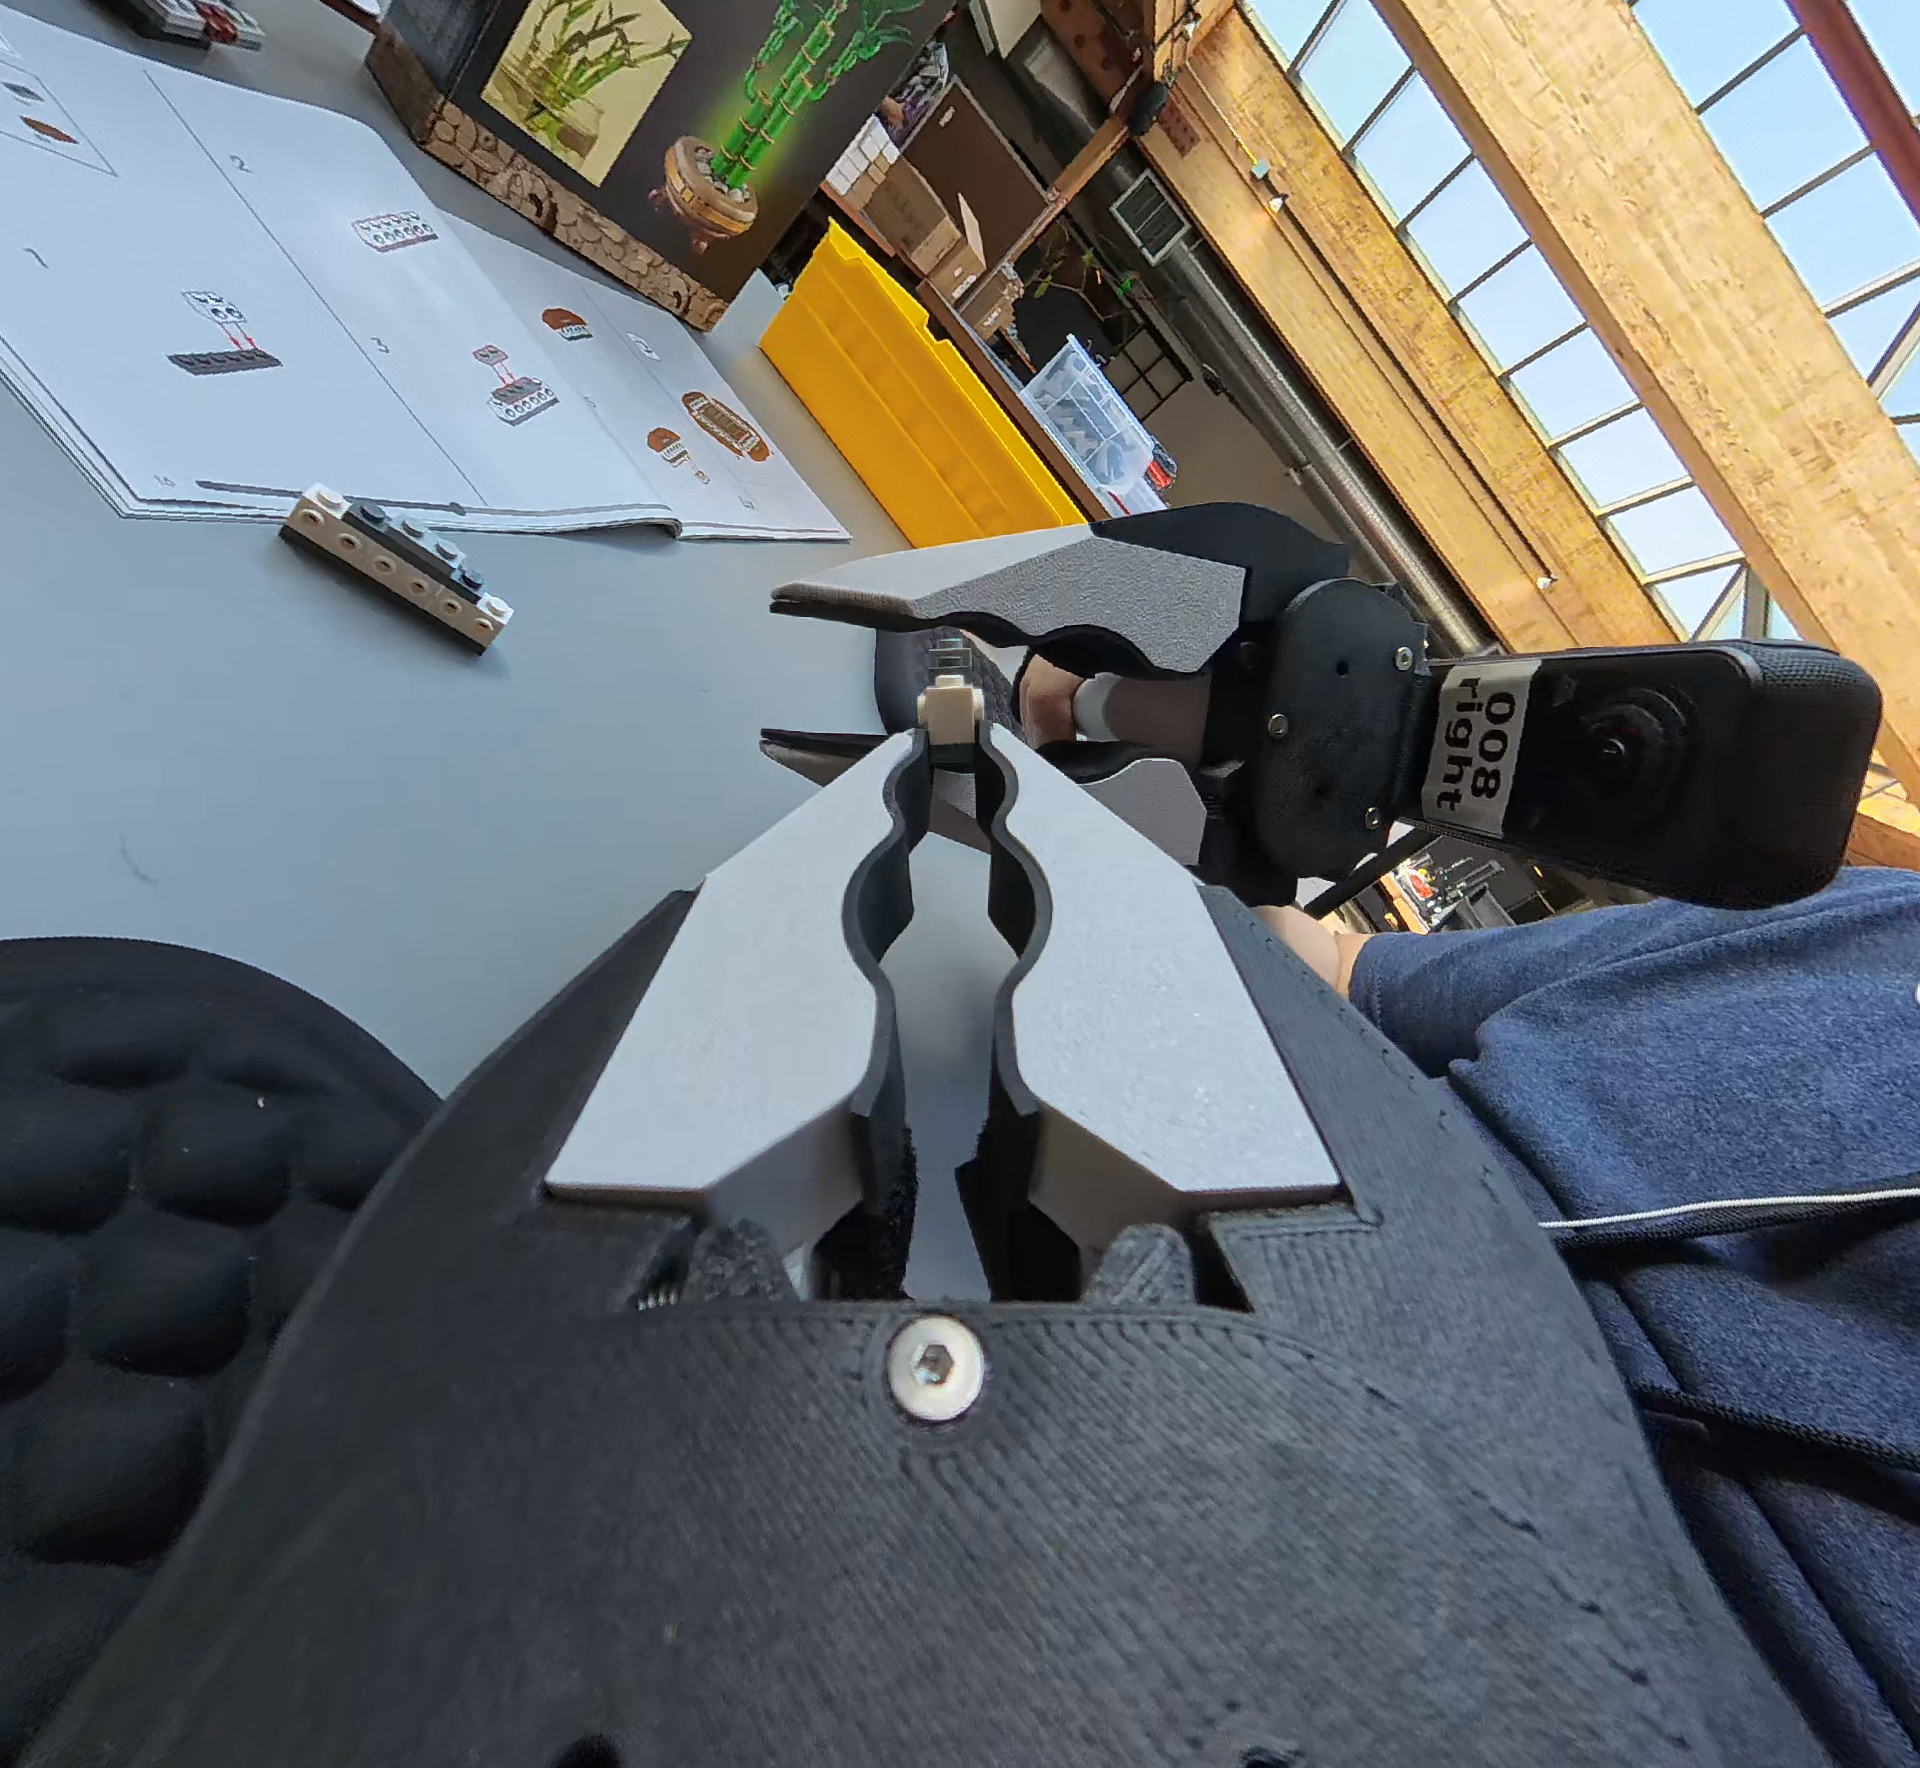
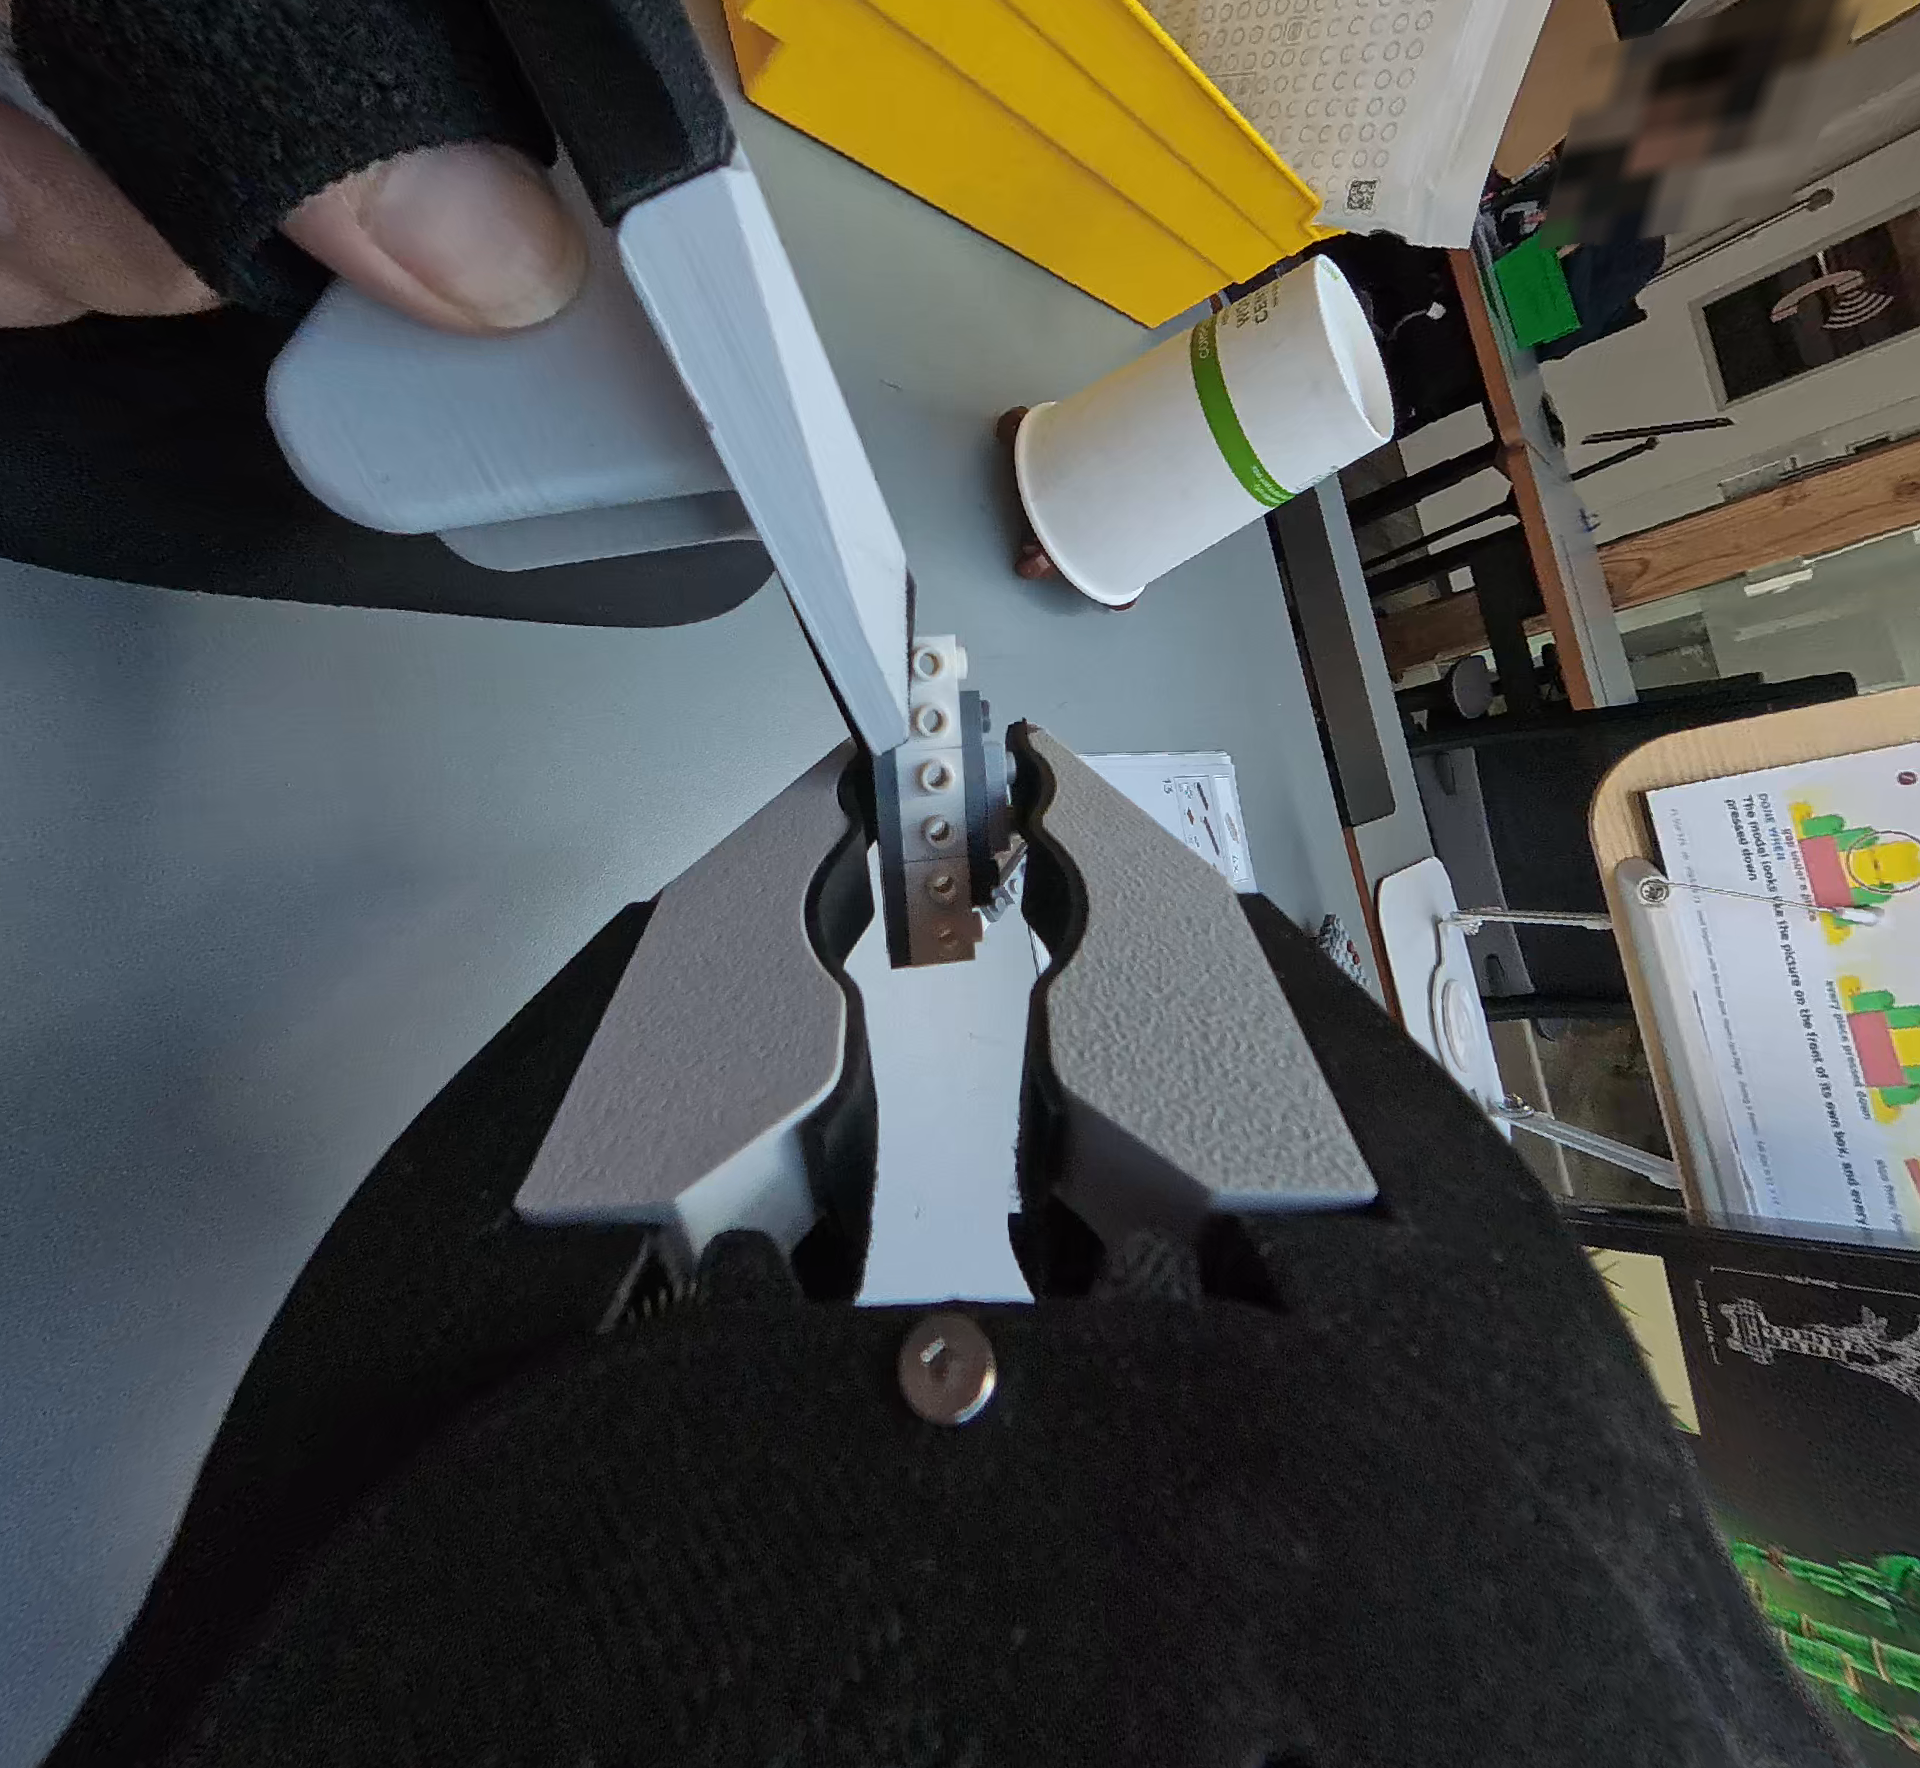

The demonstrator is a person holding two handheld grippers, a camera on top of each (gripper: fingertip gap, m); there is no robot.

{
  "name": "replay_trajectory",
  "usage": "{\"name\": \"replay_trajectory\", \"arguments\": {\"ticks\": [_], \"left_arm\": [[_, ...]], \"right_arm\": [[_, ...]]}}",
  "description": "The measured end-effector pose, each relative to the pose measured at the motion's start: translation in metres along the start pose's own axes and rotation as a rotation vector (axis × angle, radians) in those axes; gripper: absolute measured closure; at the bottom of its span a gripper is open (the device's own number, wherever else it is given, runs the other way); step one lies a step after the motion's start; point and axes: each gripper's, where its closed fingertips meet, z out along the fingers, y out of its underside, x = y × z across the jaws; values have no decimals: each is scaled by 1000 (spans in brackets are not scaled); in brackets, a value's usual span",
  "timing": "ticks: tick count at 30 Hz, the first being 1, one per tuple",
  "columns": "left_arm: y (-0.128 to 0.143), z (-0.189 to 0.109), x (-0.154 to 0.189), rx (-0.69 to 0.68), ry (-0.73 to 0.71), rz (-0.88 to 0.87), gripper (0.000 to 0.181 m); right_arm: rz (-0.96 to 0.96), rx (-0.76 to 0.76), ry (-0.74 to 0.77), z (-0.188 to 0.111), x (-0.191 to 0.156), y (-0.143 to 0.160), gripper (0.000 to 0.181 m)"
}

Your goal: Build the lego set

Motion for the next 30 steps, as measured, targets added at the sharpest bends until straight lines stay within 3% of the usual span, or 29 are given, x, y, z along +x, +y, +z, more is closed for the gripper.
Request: {"name": "replay_trajectory", "arguments": {"ticks": [1, 16, 20, 24, 30], "left_arm": [[1, 0, -1, -1, -10, 4, 176], [5, 3, -8, -10, -111, 87, 176], [7, 5, -5, -32, -122, 134, 176], [8, 6, -5, -32, -145, 164, 176], [7, 5, -7, -16, -150, 149, 176]], "right_arm": [[-16, -12, 5, 1, -1, 1, 159], [-3, -50, 0, 11, -5, 7, 162], [16, -100, -40, 17, -7, 16, 145], [-4, -93, -15, 18, -6, 15, 157], [-14, -105, 32, 20, -3, 16, 160]]}}
